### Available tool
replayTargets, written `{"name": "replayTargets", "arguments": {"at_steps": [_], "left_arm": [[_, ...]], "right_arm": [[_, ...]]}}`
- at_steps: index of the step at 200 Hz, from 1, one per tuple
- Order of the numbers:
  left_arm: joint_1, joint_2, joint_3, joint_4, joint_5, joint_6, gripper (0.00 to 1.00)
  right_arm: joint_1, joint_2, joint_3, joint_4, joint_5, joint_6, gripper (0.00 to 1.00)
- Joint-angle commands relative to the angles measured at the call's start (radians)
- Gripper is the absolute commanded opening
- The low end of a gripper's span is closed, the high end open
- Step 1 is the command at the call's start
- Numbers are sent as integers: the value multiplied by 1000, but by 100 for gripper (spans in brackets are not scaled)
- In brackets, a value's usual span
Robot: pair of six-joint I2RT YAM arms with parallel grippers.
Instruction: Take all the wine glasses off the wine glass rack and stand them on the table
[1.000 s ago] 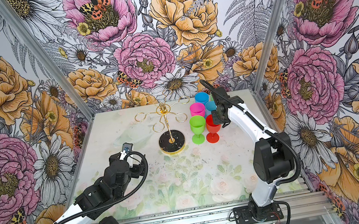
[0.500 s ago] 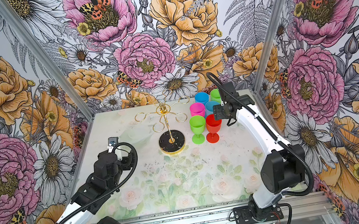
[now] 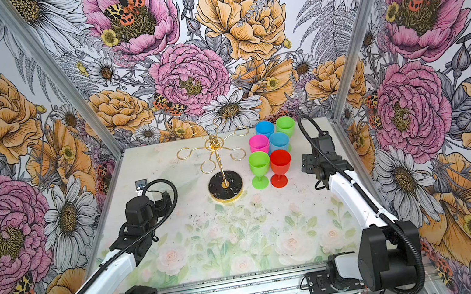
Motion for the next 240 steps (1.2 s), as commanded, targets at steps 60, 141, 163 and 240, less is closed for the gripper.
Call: {"name": "replayTargets", "arguments": {"at_steps": [60, 141, 163, 240], "left_arm": [[87, 246, -95, 490, 99, 42, 99], [147, 411, -61, 699, 164, 98, 99], [164, 461, -100, 826, 144, 73, 99], [244, 539, -99, 893, 265, 8, 99]], "right_arm": [[-52, 45, -367, 722, 54, 3, 99], [-50, 140, -519, 1198, -34, -86, 99], [-18, 175, -538, 1273, -56, -132, 100], [1, 245, -577, 1409, -51, -153, 99]]}}
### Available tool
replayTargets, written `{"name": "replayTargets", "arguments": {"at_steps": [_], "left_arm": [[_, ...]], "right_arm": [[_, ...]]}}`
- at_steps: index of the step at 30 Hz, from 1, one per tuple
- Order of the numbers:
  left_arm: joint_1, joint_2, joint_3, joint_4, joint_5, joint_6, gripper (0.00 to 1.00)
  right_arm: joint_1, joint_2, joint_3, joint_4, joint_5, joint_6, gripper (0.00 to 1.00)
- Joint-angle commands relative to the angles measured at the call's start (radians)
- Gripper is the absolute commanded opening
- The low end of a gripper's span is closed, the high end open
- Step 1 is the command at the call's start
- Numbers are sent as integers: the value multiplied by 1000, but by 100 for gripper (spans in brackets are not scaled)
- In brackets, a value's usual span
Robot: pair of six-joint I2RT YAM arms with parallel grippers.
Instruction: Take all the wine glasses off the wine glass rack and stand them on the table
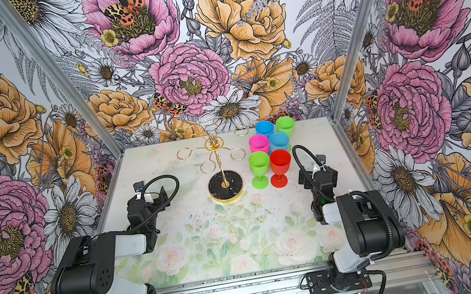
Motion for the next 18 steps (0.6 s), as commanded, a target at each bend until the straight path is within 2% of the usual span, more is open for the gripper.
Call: {"name": "replayTargets", "arguments": {"at_steps": [1, 5, 9, 13, 18], "left_arm": [[33, 1, 15, 37, 62, -42, 99], [39, 0, 18, 31, 70, -46, 99], [45, 0, 17, 33, 79, -51, 99], [45, 0, 17, 33, 79, -50, 99], [44, 0, 14, 35, 79, -50, 99]], "right_arm": [[5, -4, 4, 68, -7, -16, 99], [6, -1, 9, 57, -2, -18, 99], [8, 0, -21, 120, 24, -11, 99], [23, 5, 35, 17, 48, -17, 99], [36, 5, 25, 38, 63, -32, 100]]}}
